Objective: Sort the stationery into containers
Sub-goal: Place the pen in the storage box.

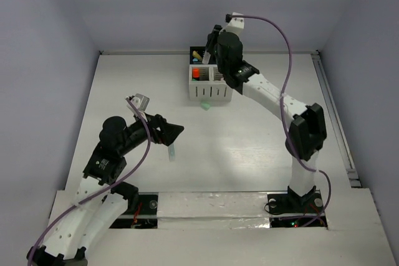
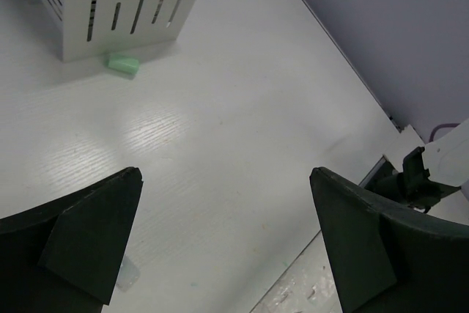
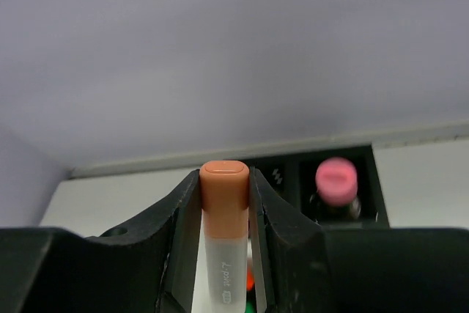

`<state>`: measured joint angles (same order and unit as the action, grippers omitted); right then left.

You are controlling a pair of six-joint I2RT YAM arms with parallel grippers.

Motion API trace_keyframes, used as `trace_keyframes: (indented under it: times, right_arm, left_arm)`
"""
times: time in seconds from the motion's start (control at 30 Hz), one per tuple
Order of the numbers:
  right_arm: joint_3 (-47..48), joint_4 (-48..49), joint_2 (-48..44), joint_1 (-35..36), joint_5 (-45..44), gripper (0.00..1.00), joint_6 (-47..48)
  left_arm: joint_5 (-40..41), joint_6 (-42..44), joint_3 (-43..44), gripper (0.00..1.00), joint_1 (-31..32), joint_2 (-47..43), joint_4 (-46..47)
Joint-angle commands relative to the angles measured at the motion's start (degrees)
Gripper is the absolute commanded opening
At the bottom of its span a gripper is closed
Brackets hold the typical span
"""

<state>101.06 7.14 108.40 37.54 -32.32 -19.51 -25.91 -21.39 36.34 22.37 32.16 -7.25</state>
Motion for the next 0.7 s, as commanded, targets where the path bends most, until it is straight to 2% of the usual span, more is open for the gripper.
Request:
trace_keyframes:
  times: [0.0,0.3,0.43,0.53,0.67]
  right_arm:
    - [7.39,10.94,7.32,-2.90,0.93,0.00,10.01]
    - [22.68,20.97,23.95,-5.72,6.20,0.00,18.01]
    - [24.45,25.64,28.26,-5.72,7.70,0.00,18.80]
    - [28.74,24.07,32.30,-5.72,9.02,0.00,18.80]
    - [26.74,24.68,32.93,-5.72,10.17,0.00,17.75]
  left_arm:
    - [3.58,2.05,0.75,0.99,-0.22,-1.05,0.74]
    - [4.99,2.14,0.40,0.99,-0.84,-0.35,0.30]
    - [5.26,2.05,0.31,0.99,-0.84,-0.26,0.21]
    - [5.26,2.14,0.31,0.99,-1.36,-0.08,0.21]
    - [5.61,2.05,0.40,0.99,-1.36,-0.08,0.04]
